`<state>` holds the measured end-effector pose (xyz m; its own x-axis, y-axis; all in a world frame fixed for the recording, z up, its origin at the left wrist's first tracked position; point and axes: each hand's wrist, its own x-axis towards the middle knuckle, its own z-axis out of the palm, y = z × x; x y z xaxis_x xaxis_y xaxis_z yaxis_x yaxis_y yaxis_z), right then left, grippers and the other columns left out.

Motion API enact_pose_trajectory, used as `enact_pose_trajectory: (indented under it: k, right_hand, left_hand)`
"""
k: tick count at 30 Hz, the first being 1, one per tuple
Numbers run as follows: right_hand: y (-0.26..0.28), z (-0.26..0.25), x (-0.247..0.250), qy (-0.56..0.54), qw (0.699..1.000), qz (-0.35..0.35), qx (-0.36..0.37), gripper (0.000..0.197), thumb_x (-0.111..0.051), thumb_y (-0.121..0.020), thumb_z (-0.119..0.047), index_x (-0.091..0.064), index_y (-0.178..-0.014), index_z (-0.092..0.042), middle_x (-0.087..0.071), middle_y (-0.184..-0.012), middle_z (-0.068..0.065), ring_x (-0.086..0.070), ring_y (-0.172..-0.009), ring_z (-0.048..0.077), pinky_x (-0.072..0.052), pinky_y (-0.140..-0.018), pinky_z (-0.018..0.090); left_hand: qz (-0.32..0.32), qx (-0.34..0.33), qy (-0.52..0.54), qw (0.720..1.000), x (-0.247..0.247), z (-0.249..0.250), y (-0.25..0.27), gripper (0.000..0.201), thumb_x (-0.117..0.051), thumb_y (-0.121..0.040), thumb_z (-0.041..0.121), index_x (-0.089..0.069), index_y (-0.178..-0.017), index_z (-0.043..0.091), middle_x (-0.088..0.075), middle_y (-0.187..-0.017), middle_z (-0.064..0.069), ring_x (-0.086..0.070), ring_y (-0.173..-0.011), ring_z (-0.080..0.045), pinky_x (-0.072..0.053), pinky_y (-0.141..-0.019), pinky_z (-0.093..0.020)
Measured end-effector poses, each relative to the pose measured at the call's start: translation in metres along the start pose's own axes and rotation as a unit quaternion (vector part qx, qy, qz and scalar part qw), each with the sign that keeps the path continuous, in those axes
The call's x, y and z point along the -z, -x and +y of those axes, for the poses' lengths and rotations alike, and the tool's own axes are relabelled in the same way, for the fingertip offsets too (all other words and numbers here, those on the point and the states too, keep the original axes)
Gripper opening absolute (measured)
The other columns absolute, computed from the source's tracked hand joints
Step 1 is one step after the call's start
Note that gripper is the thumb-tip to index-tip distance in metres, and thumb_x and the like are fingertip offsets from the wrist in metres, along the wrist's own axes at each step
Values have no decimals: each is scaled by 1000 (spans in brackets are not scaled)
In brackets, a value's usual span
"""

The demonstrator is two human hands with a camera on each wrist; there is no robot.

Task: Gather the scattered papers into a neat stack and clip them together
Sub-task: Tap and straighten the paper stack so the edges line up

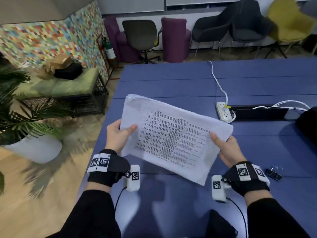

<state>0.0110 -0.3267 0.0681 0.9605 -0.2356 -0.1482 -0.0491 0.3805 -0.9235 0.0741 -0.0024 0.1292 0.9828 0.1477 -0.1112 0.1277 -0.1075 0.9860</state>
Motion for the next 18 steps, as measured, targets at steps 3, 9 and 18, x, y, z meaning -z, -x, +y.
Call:
enact_pose_trajectory:
  k: [3,9,18]
  right_hand:
    - [-4,-18,-17,36,998,8,42,56,-85,-50,-41,-67,-94,-10,-76,-84,-3,-72,-76,10,-57,-66,24]
    - [-5,-39,-19,42,992,10,118,28,-81,-59,-41,-73,-80,-25,-72,-78,-10,-64,-76,7,-54,-73,25]
    - [-5,45,1,134,982,94,-93,12,-69,-80,-3,-66,-86,-13,-70,-99,15,-68,-76,18,-52,-85,41]
  left_hand:
    - [3,23,23,999,-3,-18,-5,13,-73,-79,8,-67,-89,14,-72,-86,0,-67,-73,-11,-52,-77,-33]
    - [22,-23,40,999,-16,-24,1,26,-75,-77,7,-67,-101,5,-69,-87,3,-66,-74,-3,-53,-71,-20]
    - [-30,184,72,980,-41,-90,-6,25,-75,-73,-2,-66,-95,6,-70,-90,-8,-66,-90,-26,-51,-90,-40]
